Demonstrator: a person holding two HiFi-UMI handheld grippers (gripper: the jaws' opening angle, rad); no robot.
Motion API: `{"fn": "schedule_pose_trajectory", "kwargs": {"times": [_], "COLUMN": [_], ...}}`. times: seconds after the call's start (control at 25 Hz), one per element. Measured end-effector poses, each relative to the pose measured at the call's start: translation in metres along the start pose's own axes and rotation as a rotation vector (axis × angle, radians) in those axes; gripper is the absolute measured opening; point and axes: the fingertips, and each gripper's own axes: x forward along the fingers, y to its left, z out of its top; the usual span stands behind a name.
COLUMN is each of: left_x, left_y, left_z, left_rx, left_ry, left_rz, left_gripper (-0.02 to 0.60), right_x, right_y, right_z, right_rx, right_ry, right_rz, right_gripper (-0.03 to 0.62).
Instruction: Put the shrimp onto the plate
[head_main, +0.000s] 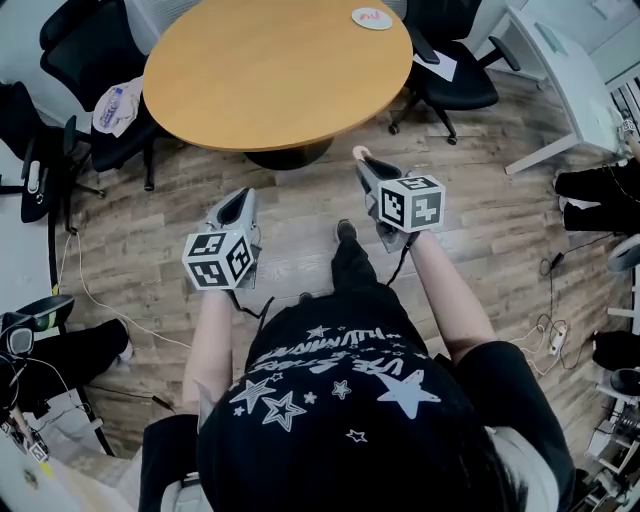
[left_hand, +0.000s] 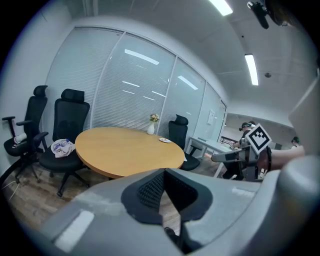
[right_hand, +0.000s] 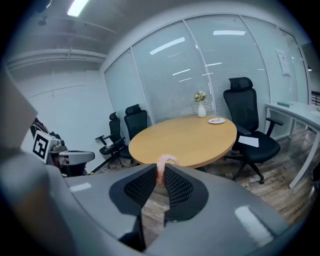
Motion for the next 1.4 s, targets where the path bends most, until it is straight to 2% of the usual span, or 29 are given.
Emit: {"fn": "schedule_pose_trajectory", "kwargs": {"times": [0.16,0.88,1.4], "left_x": [0.032,0.167,0.238], "left_y": [0.007,0.033,0.037], "left_z": [0.015,0.087,0.131], "left_rx": [-0.011,-0.022,-0.027], "left_ry": [0.002,0.003,-0.023], "left_rz": [0.021,0.095,0.158], "left_gripper": [0.002,0.002,0.002], "right_x": [0.025,0.122,0.170], "right_y": [-0.024,-0.143,-0.212], "right_z": [0.024,0.119,0.157], "right_rx": [-0.021,0.023,0.040], "right_ry": [0.008,0.008,0.028], "right_rz": [0.018,0.053,0.090], "right_gripper": [0.054,0.054,0.054]}}
